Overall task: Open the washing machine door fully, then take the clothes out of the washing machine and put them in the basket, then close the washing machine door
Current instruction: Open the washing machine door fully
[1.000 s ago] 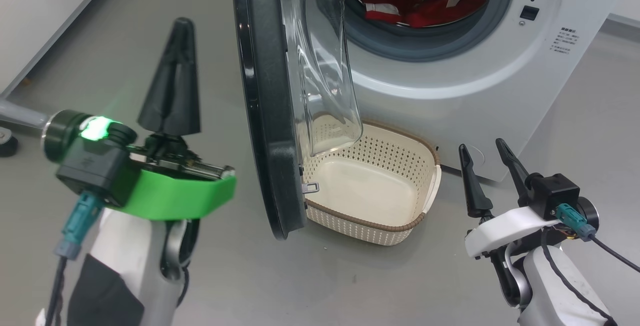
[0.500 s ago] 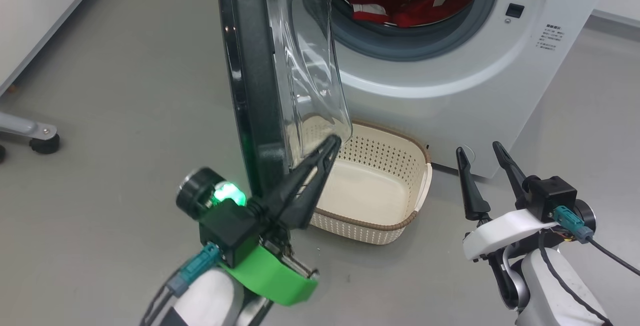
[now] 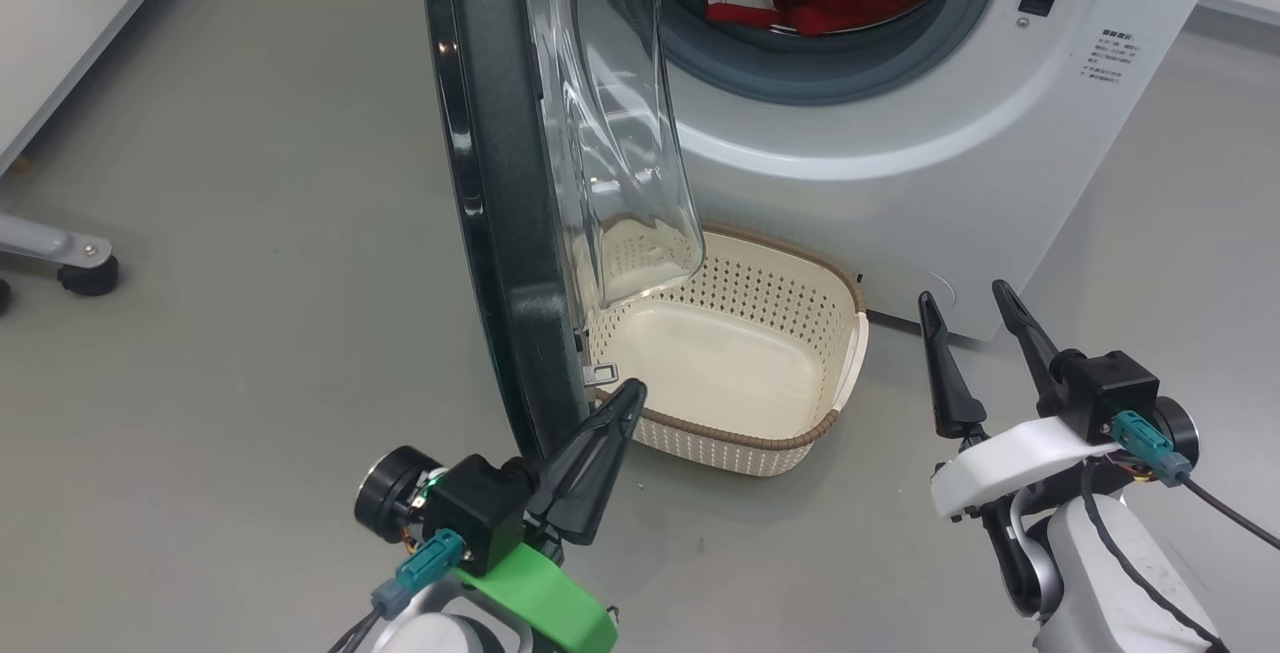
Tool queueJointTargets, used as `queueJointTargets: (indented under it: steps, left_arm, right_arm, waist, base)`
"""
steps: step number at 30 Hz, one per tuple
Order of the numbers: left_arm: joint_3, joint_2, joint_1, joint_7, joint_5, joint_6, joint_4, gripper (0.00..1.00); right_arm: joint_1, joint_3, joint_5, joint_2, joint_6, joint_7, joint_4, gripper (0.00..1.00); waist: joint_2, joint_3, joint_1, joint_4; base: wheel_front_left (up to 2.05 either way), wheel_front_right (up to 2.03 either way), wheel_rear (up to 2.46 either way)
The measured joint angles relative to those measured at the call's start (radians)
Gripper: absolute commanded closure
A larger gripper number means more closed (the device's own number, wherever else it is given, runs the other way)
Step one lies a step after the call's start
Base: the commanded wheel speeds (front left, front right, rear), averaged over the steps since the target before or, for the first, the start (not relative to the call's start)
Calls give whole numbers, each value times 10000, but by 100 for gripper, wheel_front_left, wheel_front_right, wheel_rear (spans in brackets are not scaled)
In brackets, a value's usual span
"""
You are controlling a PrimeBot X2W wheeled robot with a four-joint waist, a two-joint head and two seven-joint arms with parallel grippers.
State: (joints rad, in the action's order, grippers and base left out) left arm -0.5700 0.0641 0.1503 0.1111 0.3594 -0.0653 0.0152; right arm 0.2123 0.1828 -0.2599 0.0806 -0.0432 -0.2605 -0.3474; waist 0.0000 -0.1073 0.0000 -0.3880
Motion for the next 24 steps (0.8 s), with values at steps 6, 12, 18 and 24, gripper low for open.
queueJointTargets:
  steps: [6,12,18,24]
  left_arm:
    - [249,13,-59,46,15,157,-253,100]
    - [462,12,-47,59,150,173,-493,100]
    - [497,8,-10,61,272,173,-796,100]
    - [518,-4,170,142,382,167,-1074,100]
  right_arm:
    - [7,-130,73,-19,-82,0,-2,0]
    - [13,-161,88,-36,-117,0,-10,0]
    - [27,-186,163,-94,-173,0,-23,0]
    - [33,-224,182,-111,-199,0,-67,0]
  waist:
    - [0,-72,0,-36]
    - [0,-103,0,-42]
    - [0,-127,0,-4]
    - [0,-150,0,49]
  base:
    - [0,0,0]
    - [0,0,0]
    - [0,0,0]
    - [0,0,0]
